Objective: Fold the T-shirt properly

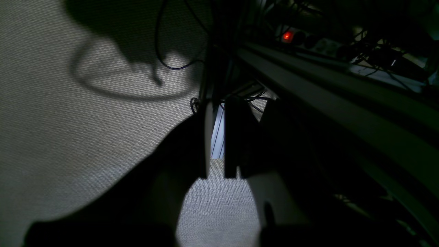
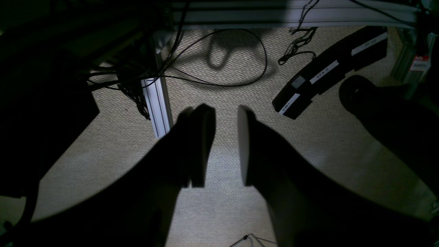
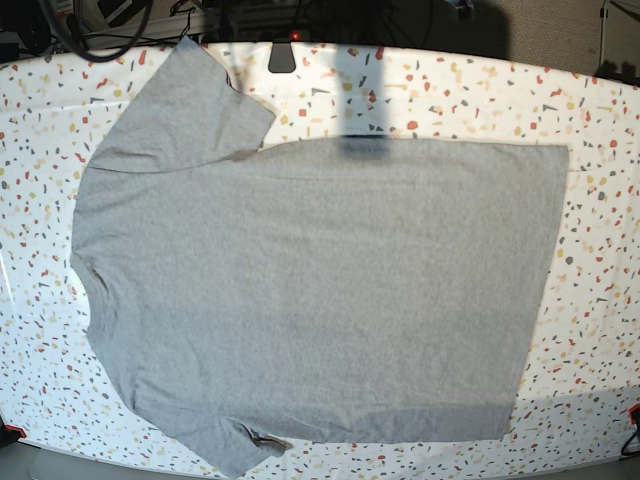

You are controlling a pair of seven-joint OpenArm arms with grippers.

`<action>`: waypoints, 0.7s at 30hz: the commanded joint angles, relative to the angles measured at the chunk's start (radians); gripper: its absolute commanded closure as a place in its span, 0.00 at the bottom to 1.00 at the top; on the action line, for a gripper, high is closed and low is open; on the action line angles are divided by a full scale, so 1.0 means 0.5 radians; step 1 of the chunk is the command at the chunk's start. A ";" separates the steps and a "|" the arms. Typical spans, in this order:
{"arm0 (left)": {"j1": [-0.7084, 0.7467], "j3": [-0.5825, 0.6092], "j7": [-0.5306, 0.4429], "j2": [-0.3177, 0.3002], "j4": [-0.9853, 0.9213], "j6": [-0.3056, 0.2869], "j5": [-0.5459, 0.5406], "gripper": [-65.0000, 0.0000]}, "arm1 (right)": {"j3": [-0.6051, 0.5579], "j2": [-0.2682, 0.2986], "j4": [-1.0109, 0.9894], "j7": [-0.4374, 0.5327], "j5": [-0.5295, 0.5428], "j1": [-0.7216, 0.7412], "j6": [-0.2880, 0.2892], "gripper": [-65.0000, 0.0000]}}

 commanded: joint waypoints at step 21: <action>0.056 0.002 -0.041 -0.001 0.012 -0.015 0.001 0.89 | -0.003 0.034 0.009 0.085 -0.012 -0.059 0.044 0.74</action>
